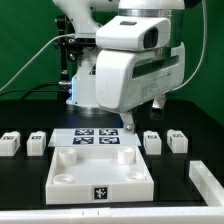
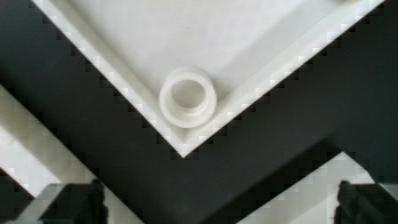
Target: Assemble one leg
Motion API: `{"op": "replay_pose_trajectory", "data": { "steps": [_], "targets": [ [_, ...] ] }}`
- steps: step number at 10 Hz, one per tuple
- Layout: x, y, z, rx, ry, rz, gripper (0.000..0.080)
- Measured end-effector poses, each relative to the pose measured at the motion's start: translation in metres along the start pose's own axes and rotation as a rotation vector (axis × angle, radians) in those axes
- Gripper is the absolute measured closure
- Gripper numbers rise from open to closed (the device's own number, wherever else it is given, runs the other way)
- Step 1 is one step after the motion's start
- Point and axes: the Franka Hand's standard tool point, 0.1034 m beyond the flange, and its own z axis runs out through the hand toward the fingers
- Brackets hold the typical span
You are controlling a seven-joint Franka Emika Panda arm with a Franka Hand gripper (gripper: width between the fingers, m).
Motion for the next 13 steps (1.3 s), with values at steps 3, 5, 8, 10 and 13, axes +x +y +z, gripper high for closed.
{"op": "replay_pose_trajectory", "data": {
  "steps": [3,5,8,10,13],
  "targets": [
    [0.0000,0.0000,0.0000,0.000,0.000,0.000,0.0149],
    [0.0000,0.0000,0.0001,0.000,0.000,0.000,0.0149],
    [-0.0001,-0.0001,0.0002,0.000,0.000,0.000,0.0149],
    [-0.0001,-0.0001,0.0003,0.000,0.000,0.000,0.0149],
    [-0.0001,-0.0001,0.0004,0.001,0.000,0.000,0.0149]
  ]
}}
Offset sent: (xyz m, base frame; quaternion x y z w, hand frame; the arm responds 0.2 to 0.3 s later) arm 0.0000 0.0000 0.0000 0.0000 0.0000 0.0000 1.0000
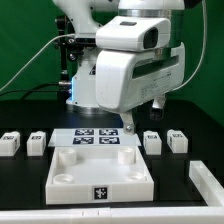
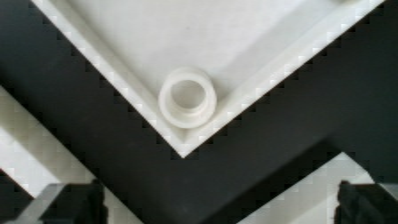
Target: Assemble one leg
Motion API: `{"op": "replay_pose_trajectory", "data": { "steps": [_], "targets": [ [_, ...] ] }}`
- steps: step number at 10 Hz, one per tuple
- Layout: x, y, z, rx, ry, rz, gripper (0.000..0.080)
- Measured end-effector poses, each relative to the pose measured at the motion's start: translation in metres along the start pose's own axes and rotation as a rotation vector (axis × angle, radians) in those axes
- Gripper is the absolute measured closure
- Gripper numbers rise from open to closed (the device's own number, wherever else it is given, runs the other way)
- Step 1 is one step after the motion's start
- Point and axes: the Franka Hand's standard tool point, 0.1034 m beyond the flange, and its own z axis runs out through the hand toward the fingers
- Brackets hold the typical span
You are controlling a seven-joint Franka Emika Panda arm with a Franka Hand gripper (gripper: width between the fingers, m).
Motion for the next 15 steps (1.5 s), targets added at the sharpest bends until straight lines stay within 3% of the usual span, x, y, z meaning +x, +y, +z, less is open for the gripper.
{"op": "replay_pose_trajectory", "data": {
  "steps": [6,7,8,10,11,15],
  "targets": [
    [-0.002,-0.002,0.002,-0.001,0.001,-0.044,0.0149],
    [-0.012,-0.014,0.010,-0.012,0.013,-0.075,0.0149],
    [-0.033,-0.032,0.021,-0.008,0.008,-0.196,0.0149],
    [-0.065,-0.042,0.030,0.001,0.000,-0.408,0.0149],
    [-0.072,-0.042,0.031,0.004,-0.001,-0.531,0.0149],
    [-0.074,-0.040,0.031,0.002,-0.006,-0.709,0.0149]
  ]
}}
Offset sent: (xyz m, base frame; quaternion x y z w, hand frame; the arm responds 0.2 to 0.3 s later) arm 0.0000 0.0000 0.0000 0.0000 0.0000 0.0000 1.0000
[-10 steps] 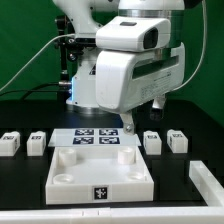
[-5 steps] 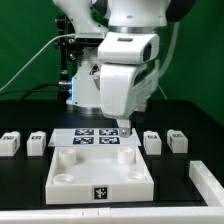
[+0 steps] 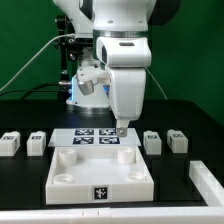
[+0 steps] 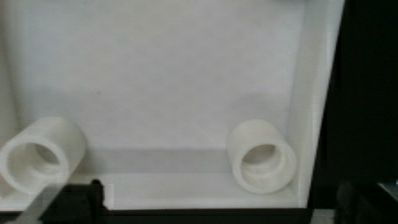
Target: Assemble one leg
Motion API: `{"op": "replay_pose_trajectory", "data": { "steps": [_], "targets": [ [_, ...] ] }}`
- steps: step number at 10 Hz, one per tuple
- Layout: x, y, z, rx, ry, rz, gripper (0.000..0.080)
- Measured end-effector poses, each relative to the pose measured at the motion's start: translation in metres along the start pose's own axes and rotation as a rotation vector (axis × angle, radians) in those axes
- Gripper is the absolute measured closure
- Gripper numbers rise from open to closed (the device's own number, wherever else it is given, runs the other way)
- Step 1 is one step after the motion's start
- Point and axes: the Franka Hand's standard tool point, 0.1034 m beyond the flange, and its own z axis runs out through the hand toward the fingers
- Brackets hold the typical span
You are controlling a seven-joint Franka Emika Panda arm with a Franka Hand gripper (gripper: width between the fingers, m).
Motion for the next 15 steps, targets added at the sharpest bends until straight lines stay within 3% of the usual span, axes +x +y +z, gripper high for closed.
{"op": "replay_pose_trajectory", "data": {
  "steps": [2,5,9,12,13,14,15],
  "targets": [
    [-0.003,-0.008,0.006,0.011,0.000,0.002,0.0149],
    [-0.008,-0.054,0.039,0.016,0.015,0.010,0.0149],
    [-0.015,-0.067,0.074,0.048,0.034,0.041,0.0149],
    [-0.016,-0.068,0.078,0.052,0.036,0.046,0.0149],
    [-0.016,-0.068,0.078,0.053,0.036,0.046,0.0252],
    [-0.016,-0.069,0.078,0.053,0.036,0.046,0.0252],
    [-0.016,-0.069,0.078,0.053,0.036,0.046,0.0434]
  ]
}}
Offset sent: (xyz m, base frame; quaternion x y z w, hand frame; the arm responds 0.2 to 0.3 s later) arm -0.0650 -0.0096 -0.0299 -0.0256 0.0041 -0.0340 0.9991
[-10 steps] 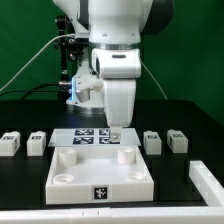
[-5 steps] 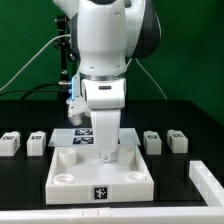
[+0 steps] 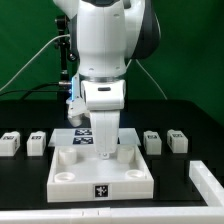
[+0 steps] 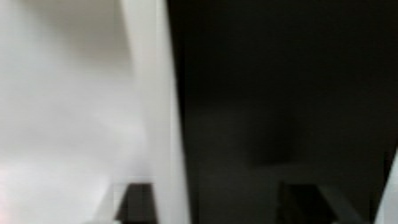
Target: Assemble one leg
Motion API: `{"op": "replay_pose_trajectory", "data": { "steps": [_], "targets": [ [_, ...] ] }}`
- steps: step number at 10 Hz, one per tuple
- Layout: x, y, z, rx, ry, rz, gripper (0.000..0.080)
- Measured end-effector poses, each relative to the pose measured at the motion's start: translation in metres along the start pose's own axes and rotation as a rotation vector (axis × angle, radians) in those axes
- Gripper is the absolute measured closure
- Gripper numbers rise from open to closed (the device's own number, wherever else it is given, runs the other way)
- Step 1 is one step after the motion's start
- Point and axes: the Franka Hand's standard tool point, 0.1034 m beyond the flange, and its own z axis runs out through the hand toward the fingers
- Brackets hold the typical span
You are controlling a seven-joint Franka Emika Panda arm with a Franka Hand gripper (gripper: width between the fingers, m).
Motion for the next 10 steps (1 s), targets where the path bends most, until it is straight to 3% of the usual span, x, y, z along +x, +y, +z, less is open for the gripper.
{"op": "replay_pose_trajectory", "data": {
  "steps": [1,2,10],
  "targets": [
    [0.0000,-0.0001,0.0001,0.000,0.000,0.000,0.0617],
    [0.0000,-0.0001,0.0002,0.000,0.000,0.000,0.0732],
    [-0.0002,0.0021,-0.0012,-0.009,0.000,0.001,0.0735]
  ]
}}
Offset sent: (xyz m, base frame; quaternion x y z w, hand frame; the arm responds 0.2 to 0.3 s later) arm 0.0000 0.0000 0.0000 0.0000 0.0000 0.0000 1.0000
